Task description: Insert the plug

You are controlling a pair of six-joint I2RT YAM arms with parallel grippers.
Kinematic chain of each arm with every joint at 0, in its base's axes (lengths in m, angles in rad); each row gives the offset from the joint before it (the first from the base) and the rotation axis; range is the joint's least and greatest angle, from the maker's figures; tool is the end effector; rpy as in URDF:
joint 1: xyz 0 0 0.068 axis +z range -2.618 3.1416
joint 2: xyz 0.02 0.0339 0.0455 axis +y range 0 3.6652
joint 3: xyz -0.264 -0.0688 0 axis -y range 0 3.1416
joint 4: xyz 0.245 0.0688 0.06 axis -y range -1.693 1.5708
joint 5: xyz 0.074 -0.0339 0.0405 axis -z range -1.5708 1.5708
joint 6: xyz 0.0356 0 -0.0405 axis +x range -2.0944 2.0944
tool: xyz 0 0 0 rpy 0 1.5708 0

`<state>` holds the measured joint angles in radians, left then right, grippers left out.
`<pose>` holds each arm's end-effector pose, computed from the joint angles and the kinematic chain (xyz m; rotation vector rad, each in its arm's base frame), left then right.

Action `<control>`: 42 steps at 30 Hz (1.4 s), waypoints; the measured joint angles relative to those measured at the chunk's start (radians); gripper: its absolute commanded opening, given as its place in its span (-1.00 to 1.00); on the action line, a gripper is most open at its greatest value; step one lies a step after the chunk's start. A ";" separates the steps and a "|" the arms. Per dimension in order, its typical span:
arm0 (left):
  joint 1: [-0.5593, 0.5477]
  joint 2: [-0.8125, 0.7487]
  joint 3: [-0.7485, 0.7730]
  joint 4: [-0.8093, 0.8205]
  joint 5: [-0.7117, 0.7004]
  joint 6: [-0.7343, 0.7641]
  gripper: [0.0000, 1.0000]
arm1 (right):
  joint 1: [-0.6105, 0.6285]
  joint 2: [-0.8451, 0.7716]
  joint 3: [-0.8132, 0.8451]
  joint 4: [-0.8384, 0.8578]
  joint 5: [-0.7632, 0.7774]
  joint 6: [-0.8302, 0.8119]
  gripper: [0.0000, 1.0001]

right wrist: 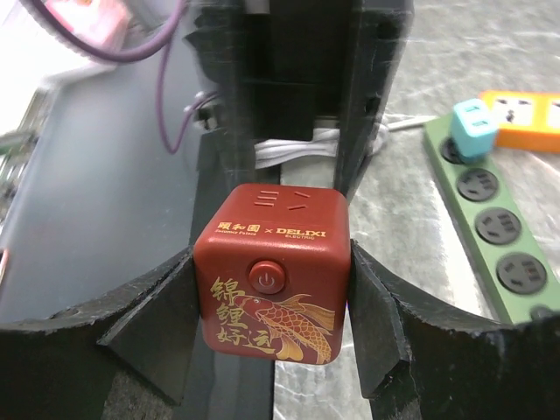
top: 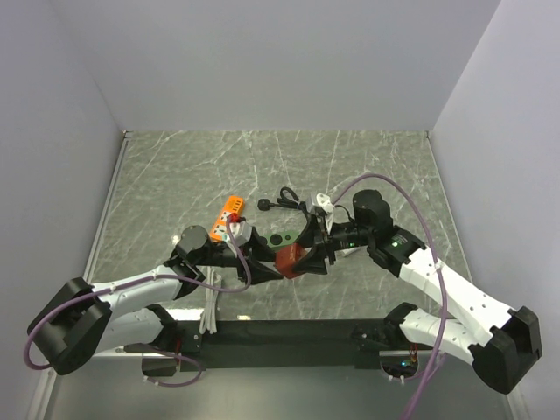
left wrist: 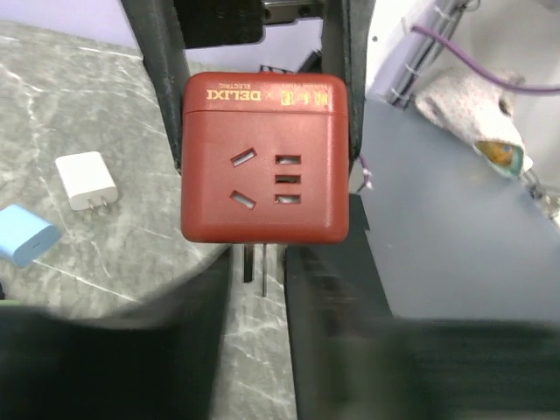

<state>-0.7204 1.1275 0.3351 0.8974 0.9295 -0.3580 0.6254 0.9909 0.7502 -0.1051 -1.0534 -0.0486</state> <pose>0.1437 -0.1641 0.2296 1.0934 1.3264 -1.5027 0.1552 0.1502 0.3032 -1.3064 1.4749 1.3812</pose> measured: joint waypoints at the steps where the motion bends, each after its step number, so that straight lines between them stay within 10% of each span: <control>1: 0.000 0.000 0.001 0.001 -0.011 0.006 0.52 | 0.001 -0.006 0.002 -0.003 0.024 0.010 -1.00; 2: 0.000 0.000 0.001 0.001 -0.024 0.008 0.87 | 0.002 -0.011 0.005 -0.008 0.049 0.025 -1.00; 4: 0.000 -0.002 0.002 -0.004 -0.055 0.008 0.99 | 0.003 -0.018 0.026 -0.036 0.100 0.053 -1.00; 19: 0.012 -0.100 -0.069 -0.093 -0.417 0.057 0.99 | -0.002 0.097 0.522 -0.368 0.570 0.329 -1.00; 42: 0.066 -0.053 -0.200 -0.082 -0.835 -0.032 0.99 | 0.197 0.365 0.337 -0.428 1.020 0.609 -1.00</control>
<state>-0.6548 1.0744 0.1349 0.8150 0.0948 -0.3904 0.8227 1.3563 1.0870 -0.5335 -0.0334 0.5606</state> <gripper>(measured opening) 0.995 0.675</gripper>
